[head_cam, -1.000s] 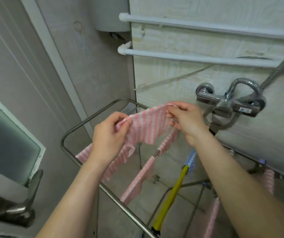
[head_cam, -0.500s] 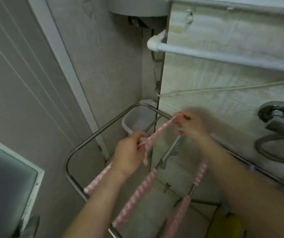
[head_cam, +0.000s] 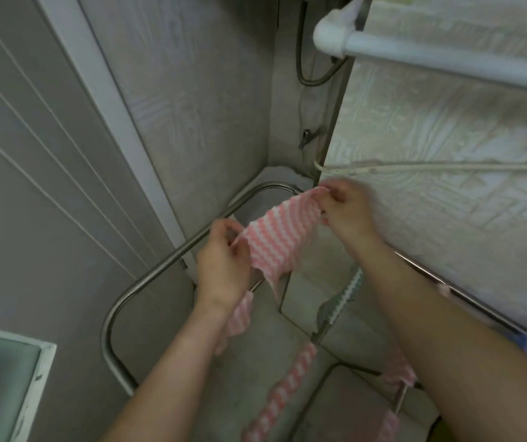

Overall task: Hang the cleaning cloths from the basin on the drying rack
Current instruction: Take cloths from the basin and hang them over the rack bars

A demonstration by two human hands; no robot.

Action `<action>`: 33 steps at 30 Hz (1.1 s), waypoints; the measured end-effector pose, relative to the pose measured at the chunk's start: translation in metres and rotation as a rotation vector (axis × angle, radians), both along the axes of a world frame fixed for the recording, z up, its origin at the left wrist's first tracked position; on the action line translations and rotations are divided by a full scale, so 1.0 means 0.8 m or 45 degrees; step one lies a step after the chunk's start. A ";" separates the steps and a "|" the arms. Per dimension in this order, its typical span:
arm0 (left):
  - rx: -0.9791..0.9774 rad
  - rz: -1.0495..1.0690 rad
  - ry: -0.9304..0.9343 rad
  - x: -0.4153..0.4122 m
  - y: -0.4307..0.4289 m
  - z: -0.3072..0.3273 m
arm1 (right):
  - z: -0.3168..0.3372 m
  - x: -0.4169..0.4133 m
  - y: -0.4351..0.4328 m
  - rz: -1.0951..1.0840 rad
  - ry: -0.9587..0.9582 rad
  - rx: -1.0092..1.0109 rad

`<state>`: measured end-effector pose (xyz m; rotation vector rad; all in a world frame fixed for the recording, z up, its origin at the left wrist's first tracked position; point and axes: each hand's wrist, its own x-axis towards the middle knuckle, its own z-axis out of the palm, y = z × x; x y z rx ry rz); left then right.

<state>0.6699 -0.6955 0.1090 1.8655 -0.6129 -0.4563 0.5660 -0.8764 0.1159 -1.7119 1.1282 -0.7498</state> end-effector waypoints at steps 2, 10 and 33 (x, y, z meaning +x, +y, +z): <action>0.209 -0.028 -0.136 0.010 -0.002 -0.002 | -0.015 0.008 0.001 0.095 0.131 -0.003; 0.575 -0.396 -0.514 -0.015 0.009 -0.006 | -0.063 -0.004 -0.004 -0.186 0.338 0.113; 0.478 -0.484 -0.769 -0.013 0.009 0.000 | -0.041 -0.011 -0.007 0.378 0.741 -0.711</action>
